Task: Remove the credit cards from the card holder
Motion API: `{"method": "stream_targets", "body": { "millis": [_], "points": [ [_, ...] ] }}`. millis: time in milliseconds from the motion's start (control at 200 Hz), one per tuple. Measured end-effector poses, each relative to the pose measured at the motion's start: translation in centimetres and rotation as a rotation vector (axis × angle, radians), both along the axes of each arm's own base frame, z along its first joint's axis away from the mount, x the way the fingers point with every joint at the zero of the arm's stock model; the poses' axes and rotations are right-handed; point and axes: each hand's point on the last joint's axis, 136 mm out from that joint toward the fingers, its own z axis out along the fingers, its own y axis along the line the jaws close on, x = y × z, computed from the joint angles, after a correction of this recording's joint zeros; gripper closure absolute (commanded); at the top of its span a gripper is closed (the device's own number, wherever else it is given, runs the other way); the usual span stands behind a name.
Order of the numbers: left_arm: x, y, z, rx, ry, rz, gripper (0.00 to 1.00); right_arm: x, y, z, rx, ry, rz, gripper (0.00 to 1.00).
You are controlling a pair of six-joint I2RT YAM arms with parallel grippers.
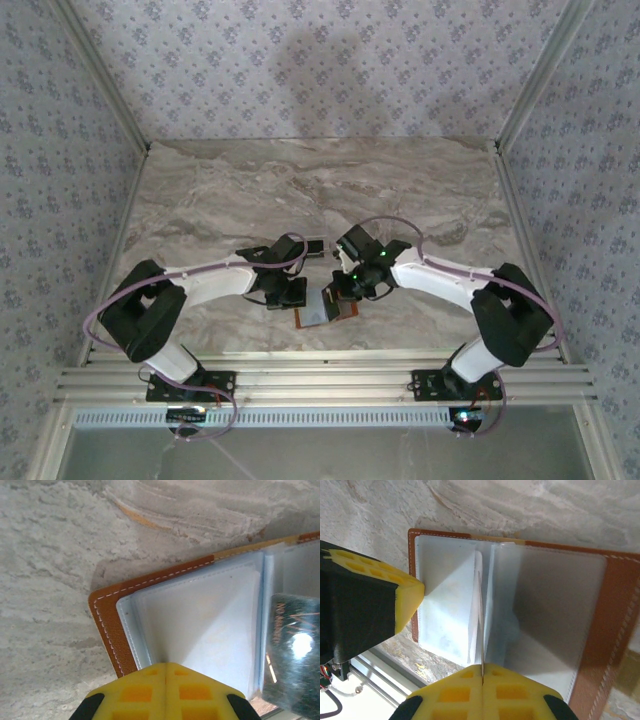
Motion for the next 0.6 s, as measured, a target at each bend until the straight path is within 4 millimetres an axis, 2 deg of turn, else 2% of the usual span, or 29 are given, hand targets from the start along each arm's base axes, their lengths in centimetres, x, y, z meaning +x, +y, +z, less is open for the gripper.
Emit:
{"method": "stream_targets", "body": {
  "millis": [160, 325, 485, 600],
  "points": [
    [-0.1, 0.5, 0.1, 0.023, -0.004, 0.006, 0.9, 0.8, 0.0, 1.3, 0.011, -0.048, 0.033, 0.96],
    [-0.1, 1.1, 0.3, 0.045, -0.012, 0.012, 0.87, 1.8, 0.2, 2.9, 0.006, -0.153, 0.139, 0.96],
    [0.0, 1.4, 0.7, 0.052, -0.029, 0.015, 0.85, 2.8, 0.2, 4.7, -0.035, -0.293, 0.305, 0.94],
    [0.4, 1.5, 1.8, 0.039, -0.068, 0.024, 0.84, 4.1, 0.5, 6.2, -0.077, -0.406, 0.45, 0.95]
  ]
}}
